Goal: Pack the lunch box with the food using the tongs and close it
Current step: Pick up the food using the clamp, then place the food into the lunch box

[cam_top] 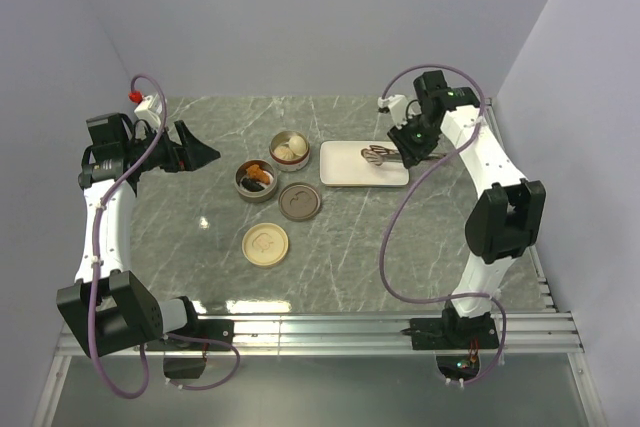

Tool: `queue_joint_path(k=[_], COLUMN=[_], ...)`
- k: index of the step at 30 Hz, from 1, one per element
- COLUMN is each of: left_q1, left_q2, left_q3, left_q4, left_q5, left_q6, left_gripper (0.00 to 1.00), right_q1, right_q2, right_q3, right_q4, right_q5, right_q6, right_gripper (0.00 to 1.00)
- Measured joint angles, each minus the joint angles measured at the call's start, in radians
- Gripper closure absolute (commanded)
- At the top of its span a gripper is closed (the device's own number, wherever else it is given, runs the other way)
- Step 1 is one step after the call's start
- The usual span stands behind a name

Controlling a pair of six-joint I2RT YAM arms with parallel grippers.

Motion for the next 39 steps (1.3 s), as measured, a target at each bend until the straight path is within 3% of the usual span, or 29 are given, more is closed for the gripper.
queue_joint_path(k=[9, 19, 29, 39], left_q1=[0.000, 0.000, 0.000, 0.000], left_q2=[0.000, 0.000, -0.005, -0.007], left_q3=[0.000, 0.000, 0.000, 0.000], left_q4=[0.026, 0.020, 0.014, 0.021], left_q5=[0.005, 0.007, 0.006, 0.007], left_q6=[-0.027, -0.026, -0.022, -0.039], left_gripper=[0.00, 0.00, 0.01, 0.01], right_q1=[0.201, 0.468, 0.520, 0.569], right_q2=[-0.005, 0.000, 0.069, 0.117], right_q3=[0.110, 0.135, 0.110, 0.035], right_q4=[-0.020, 0.175, 0.341, 0.436], right_q5=[-0.080, -0.133, -0.090, -0.085], right_q6=[0.115, 0.401, 0.583, 0.559], right_gripper=[0.68, 0.69, 0.69, 0.69])
